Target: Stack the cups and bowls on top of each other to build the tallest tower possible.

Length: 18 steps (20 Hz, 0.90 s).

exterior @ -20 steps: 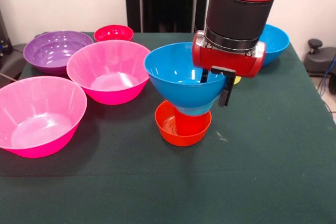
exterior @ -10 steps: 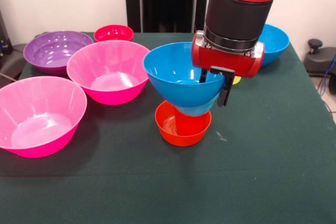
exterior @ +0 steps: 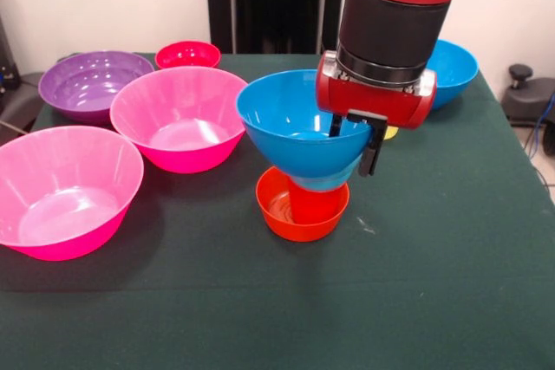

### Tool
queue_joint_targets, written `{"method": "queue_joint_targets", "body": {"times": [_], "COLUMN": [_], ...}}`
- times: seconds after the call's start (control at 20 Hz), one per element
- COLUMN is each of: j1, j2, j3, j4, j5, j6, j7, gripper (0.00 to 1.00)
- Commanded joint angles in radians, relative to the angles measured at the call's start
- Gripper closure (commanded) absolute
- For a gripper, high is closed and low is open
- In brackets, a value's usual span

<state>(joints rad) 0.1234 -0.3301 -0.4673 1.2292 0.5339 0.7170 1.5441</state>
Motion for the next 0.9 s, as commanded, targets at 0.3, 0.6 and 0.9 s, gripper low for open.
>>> {"method": "queue_joint_targets", "body": {"times": [0.3, 0.6, 0.9], "j1": [-0.008, -0.006, -0.002], "j2": [0.026, 0.025, 0.025], "j3": [0.111, 0.109, 0.102], "j4": [0.002, 0.004, 0.002], "j5": [-0.063, -0.062, -0.061], "j6": [0.103, 0.114, 0.127], "j7": [0.132, 0.139, 0.15], "gripper": [1.0, 1.0, 1.0]}}
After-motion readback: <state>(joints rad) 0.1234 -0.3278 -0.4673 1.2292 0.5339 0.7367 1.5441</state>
